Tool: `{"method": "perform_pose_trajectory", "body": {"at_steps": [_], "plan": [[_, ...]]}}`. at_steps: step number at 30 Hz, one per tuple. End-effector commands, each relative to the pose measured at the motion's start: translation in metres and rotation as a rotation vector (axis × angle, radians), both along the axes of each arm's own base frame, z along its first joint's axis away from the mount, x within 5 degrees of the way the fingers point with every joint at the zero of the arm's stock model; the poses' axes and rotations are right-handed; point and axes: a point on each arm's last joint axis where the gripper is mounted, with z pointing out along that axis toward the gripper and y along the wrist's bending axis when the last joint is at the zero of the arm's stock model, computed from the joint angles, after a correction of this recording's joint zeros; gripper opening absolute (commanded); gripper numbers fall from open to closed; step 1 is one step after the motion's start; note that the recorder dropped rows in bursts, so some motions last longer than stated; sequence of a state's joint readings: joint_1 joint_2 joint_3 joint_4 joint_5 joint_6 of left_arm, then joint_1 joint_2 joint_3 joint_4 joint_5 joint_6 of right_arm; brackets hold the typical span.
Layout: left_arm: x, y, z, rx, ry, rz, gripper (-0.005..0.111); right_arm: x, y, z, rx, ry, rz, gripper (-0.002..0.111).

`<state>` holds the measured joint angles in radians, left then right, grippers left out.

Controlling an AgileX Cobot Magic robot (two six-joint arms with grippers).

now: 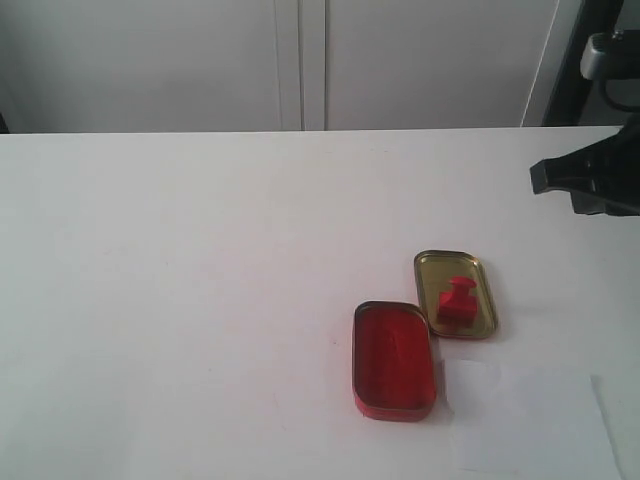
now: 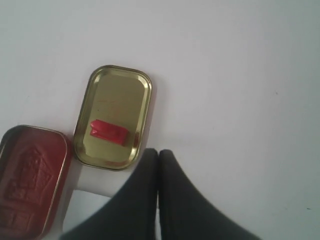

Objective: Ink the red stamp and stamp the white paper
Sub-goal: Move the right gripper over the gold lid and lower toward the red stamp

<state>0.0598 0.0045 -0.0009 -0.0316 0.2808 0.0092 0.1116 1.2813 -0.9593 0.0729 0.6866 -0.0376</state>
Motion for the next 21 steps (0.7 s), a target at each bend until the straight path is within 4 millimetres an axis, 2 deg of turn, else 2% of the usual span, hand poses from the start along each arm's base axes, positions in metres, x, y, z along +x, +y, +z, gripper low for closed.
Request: {"method": "perform_pose_trajectory", "body": {"at_steps": [1,6,21], "plan": [[0.000,0.000,0.000,-0.013,-0.008,0.001,0.000,0.007,0.000,-0.009,-0.018,0.044,0.019,0.000],[0.000,0.000,0.000,-0.013,-0.008,0.001,0.000,0.012,0.001,-0.019,-0.024,0.080,0.021,0.000],[0.000,0.000,0.000,-0.013,-0.008,0.001,0.000,0.019,0.002,-0.029,-0.040,0.104,0.044,0.000]]}}
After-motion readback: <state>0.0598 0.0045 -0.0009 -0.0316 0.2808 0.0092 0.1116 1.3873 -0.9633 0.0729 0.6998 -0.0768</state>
